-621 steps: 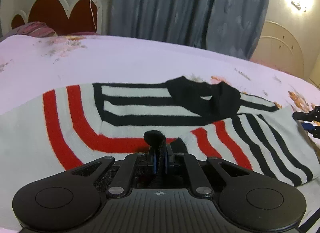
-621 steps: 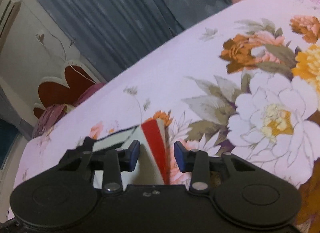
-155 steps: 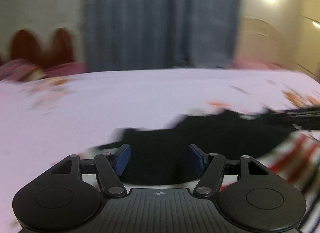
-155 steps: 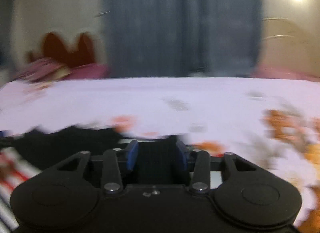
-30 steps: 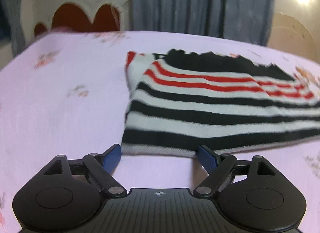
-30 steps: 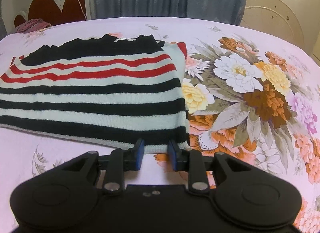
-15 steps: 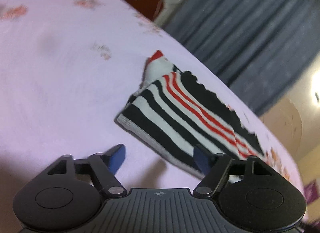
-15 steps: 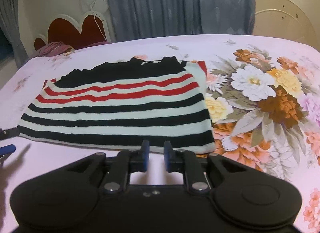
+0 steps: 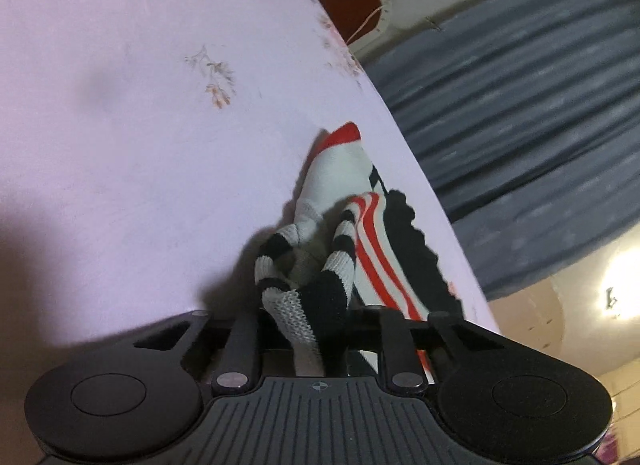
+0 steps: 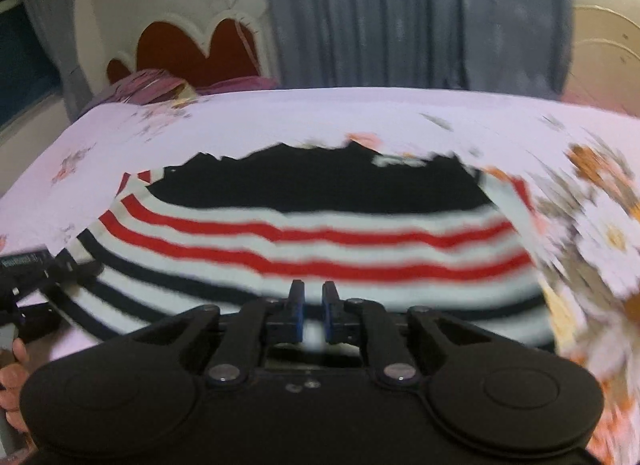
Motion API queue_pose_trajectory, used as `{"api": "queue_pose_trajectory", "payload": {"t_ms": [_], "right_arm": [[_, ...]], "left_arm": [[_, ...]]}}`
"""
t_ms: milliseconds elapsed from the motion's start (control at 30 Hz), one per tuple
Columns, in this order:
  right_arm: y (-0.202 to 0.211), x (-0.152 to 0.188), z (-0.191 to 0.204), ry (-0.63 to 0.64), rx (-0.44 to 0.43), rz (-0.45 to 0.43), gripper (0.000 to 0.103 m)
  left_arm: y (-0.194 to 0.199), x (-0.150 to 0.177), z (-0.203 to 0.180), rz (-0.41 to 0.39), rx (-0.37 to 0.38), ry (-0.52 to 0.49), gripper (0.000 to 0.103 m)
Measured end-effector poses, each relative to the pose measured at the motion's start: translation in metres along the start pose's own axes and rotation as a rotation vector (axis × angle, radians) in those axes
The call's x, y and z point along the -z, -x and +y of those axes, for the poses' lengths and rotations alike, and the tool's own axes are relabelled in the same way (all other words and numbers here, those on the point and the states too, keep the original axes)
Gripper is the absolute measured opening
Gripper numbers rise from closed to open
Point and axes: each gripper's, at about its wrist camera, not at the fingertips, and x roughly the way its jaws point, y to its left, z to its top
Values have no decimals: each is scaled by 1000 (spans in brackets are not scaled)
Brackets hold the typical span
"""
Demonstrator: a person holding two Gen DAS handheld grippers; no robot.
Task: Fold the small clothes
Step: 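Grasp the hem edge with both tools and lift it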
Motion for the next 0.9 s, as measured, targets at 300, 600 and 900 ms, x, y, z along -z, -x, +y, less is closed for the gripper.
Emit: {"api": "queue_pose_trajectory", "payload": {"t_ms": [300, 600, 900], "right_arm": [[-53, 3, 19, 63, 34, 93, 6], [-28, 0, -13, -37, -52, 33, 14], [44, -9, -153, -311, -81, -97, 16]], "left_arm": [[0, 3, 0, 11, 10, -51, 16], [14, 9, -80, -18, 59, -211, 16], [-1, 114, -257, 99, 132, -624, 16]]}}
